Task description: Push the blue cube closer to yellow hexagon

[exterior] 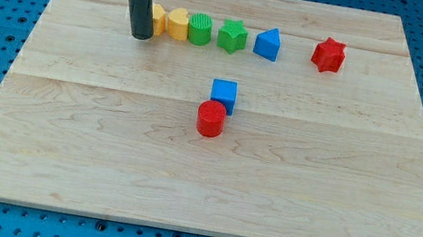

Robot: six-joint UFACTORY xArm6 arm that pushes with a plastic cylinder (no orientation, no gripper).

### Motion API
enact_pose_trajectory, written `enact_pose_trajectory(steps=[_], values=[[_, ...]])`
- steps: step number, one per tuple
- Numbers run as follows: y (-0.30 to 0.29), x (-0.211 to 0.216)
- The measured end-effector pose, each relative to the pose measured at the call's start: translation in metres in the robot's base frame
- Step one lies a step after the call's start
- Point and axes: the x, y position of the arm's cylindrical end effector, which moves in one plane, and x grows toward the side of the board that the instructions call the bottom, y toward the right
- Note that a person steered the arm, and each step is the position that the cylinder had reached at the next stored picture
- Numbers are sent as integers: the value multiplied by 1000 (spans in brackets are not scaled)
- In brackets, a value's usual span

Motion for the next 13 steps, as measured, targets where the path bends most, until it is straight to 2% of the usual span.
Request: enact_pose_trajectory(steps=[1,2,3,4,5,7,8,9,10,12,13], values=[[23,43],[61,66],[120,42],[176,94],[162,111],[46,90],[96,79],[117,131],[68,168],[-17,91],[-41,56]])
